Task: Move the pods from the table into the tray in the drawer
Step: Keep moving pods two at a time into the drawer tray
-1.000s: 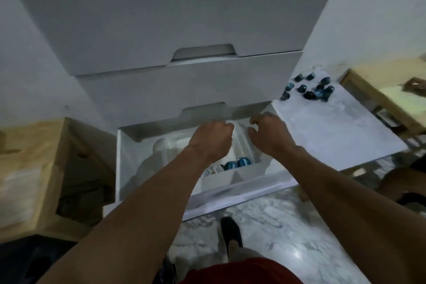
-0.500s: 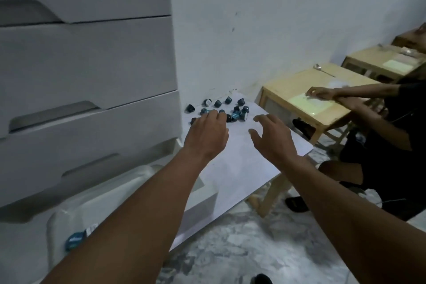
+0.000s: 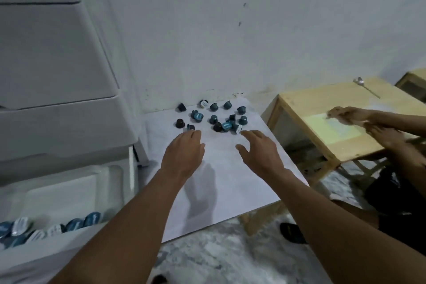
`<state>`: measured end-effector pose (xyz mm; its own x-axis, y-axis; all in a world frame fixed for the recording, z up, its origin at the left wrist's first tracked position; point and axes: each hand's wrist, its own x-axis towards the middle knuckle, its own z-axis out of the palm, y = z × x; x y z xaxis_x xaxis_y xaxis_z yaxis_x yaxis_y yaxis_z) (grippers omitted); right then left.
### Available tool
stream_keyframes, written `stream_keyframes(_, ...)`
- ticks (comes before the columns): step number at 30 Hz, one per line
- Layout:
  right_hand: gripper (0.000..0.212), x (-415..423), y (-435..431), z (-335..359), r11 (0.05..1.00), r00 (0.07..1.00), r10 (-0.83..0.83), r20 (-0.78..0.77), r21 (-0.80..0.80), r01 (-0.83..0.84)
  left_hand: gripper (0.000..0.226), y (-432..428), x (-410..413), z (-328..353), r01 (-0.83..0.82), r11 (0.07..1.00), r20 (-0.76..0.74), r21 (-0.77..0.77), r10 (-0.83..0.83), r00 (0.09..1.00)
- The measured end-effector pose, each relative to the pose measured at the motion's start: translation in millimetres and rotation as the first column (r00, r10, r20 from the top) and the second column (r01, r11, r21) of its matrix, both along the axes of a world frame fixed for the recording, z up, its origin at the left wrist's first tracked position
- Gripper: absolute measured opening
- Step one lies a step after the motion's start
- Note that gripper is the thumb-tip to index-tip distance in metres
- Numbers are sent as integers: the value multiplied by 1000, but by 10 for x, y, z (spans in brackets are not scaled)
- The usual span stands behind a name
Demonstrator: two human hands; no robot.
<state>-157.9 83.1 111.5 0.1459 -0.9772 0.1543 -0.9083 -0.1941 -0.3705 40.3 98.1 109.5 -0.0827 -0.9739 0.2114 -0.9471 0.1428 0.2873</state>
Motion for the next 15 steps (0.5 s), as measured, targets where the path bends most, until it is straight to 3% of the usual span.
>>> stream_keyframes(6,43,521,-550,-186,980,980,198,5,13,-198,50,-338,343,-165,-109,992,106,69,102,989)
stream_keyframes(8,39,682,-731,-268,971,972,237,5,8,-237,51,-530,431,-258,-141,986,77,94,134,988)
stream_keyframes(10,38,807,-908,-352,969,969,245,22,9,-245,51,-738,457,-337,-156,986,61,64,153,986)
stream_keyframes(15,34,1057,-1331,-624,957,957,290,-6,31,-289,40,-1159,503,-416,-109,992,198,-67,121,973)
